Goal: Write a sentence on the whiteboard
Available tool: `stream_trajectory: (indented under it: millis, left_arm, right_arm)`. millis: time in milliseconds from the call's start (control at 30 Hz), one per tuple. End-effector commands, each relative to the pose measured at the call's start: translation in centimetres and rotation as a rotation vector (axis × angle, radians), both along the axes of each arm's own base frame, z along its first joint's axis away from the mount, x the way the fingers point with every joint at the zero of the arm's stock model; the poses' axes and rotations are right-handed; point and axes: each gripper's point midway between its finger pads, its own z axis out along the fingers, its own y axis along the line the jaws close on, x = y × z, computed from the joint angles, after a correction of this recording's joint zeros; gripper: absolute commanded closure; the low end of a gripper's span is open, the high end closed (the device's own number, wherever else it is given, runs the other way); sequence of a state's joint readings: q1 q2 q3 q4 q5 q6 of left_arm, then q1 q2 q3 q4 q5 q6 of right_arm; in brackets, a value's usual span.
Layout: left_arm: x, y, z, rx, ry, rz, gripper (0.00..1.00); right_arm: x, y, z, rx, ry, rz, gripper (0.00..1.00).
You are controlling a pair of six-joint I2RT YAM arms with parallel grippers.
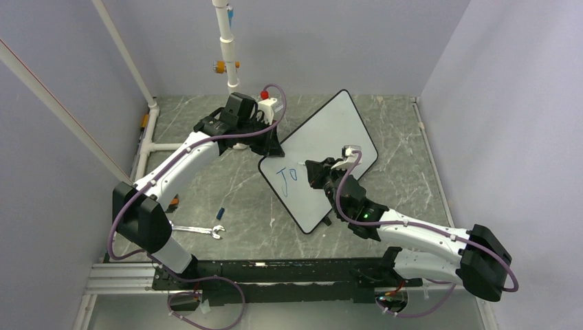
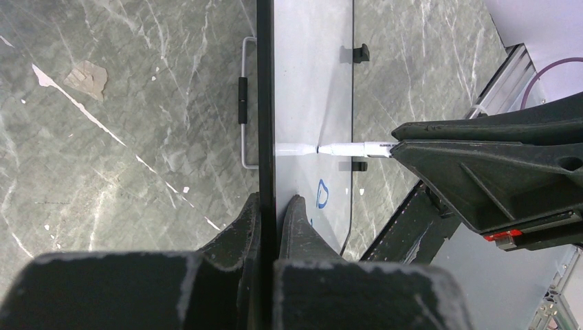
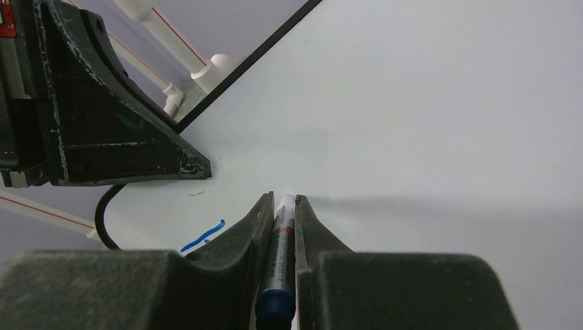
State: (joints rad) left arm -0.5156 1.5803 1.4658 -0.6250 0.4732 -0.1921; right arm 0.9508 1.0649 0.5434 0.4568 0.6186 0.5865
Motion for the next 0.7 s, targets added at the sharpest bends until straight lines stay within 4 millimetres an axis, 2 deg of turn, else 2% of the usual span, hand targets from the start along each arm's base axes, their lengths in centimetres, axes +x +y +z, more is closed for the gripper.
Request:
stream_trajectory:
  millis: [0, 367, 533, 667]
  left_arm:
    - [4.2, 5.4, -2.7, 0.301, -0.202, 0.088, 1.0]
    - [4.2, 5.3, -2.8, 0.305, -0.203, 0.084, 1.0]
    - [4.1, 5.3, -2.8, 0.309, -0.204, 0.083, 1.0]
    - [4.0, 5.2, -3.0, 0.313, -0.202, 0.08, 1.0]
  right_arm:
    - [0.4, 0.7, 2.0, 0.052, -0.028, 0.017, 1.0]
    - [-0.8, -0.6, -1.3, 0.034, 0.052, 0.013, 1.0]
    - [-0.9, -1.1, -1.6, 0.022, 0.061, 0.0, 1.0]
    - [-0.5, -1.1, -0.9, 0.001, 0.048, -0.014, 1.0]
